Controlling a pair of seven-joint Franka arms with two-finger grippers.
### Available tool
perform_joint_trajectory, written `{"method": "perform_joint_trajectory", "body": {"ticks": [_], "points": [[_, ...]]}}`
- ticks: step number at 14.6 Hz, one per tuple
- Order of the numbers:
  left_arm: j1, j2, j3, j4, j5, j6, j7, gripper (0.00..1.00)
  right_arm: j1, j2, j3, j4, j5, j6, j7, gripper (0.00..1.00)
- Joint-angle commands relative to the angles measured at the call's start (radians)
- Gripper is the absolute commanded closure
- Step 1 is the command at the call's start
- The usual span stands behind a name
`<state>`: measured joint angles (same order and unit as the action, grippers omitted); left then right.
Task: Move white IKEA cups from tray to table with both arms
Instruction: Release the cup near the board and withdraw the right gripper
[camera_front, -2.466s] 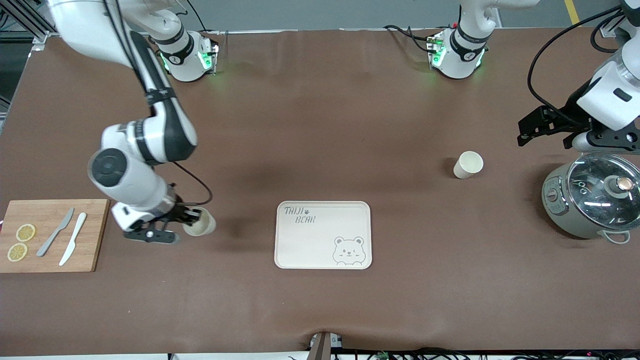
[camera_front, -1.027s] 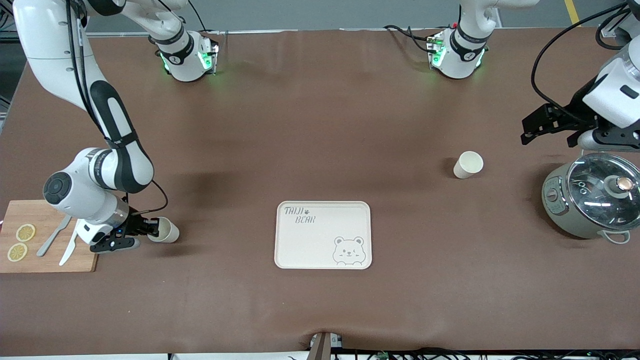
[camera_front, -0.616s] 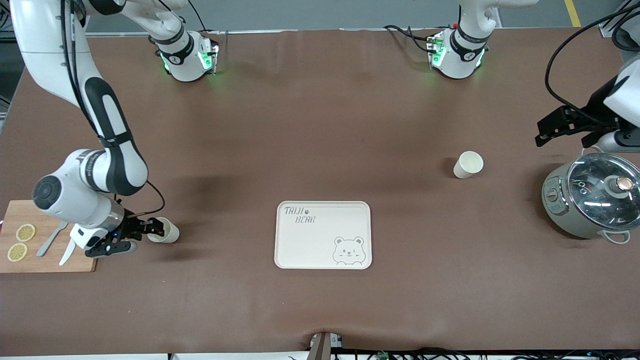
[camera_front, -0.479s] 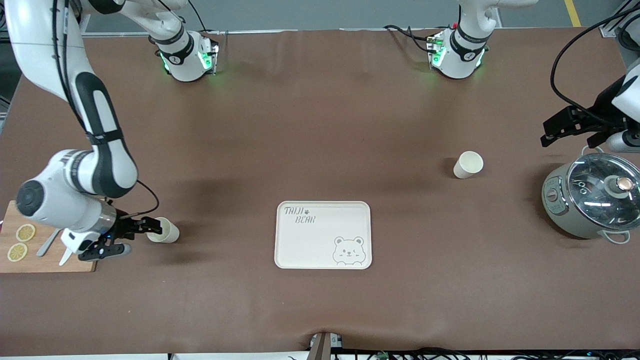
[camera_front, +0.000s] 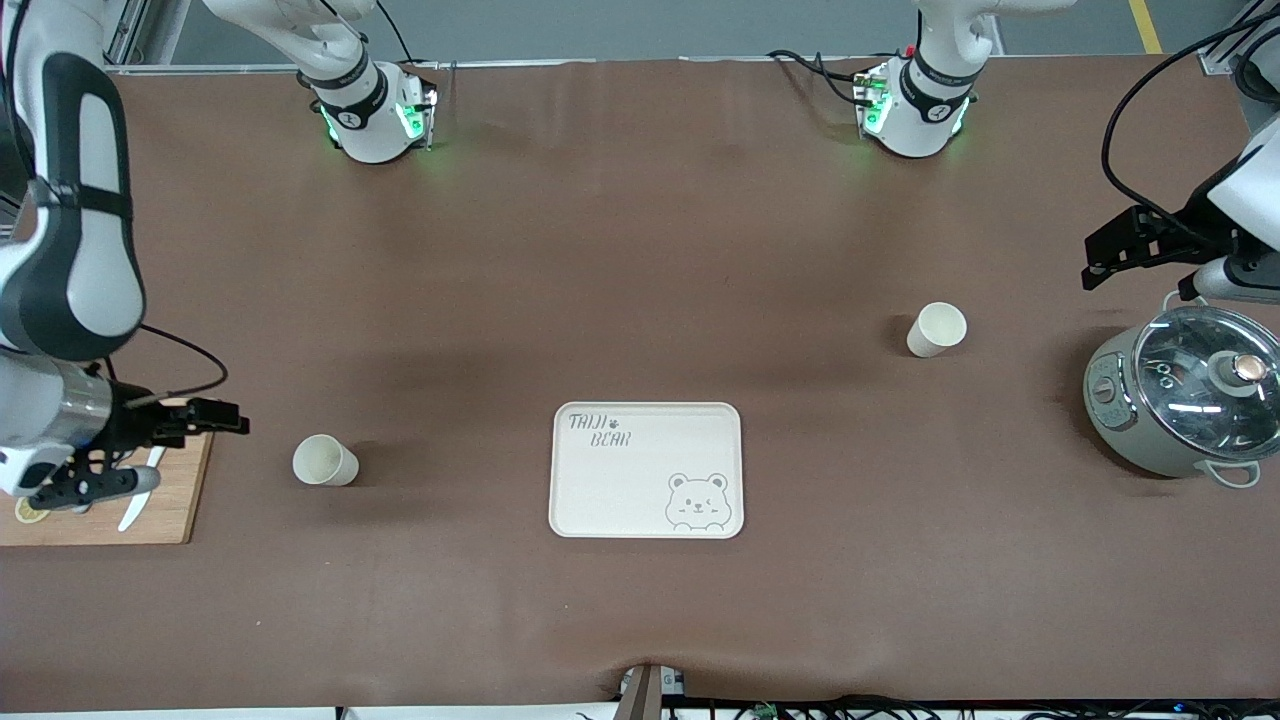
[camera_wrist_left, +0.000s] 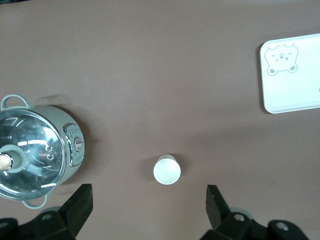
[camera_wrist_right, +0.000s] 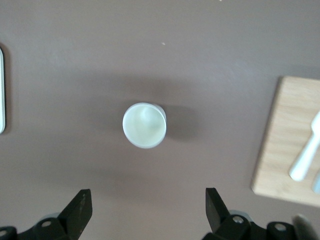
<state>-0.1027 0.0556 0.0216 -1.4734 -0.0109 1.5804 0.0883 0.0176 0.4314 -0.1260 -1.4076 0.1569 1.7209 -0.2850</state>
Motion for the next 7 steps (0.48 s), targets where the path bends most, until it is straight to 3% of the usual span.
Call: {"method": "perform_joint_trajectory", "body": {"ticks": [1,7], "points": [[0.004,-0.002,-0.012,0.01,0.029,-0.017,0.024,0.0,0.002,-0.13,0.011,-0.019,-0.045,-0.113,0.067,0.0],[0.0,-0.003,-0.014,0.005,0.029,-0.022,0.03,0.0,-0.025,-0.331,0.003,-0.024,-0.082,-0.294,0.066,0.0]]}}
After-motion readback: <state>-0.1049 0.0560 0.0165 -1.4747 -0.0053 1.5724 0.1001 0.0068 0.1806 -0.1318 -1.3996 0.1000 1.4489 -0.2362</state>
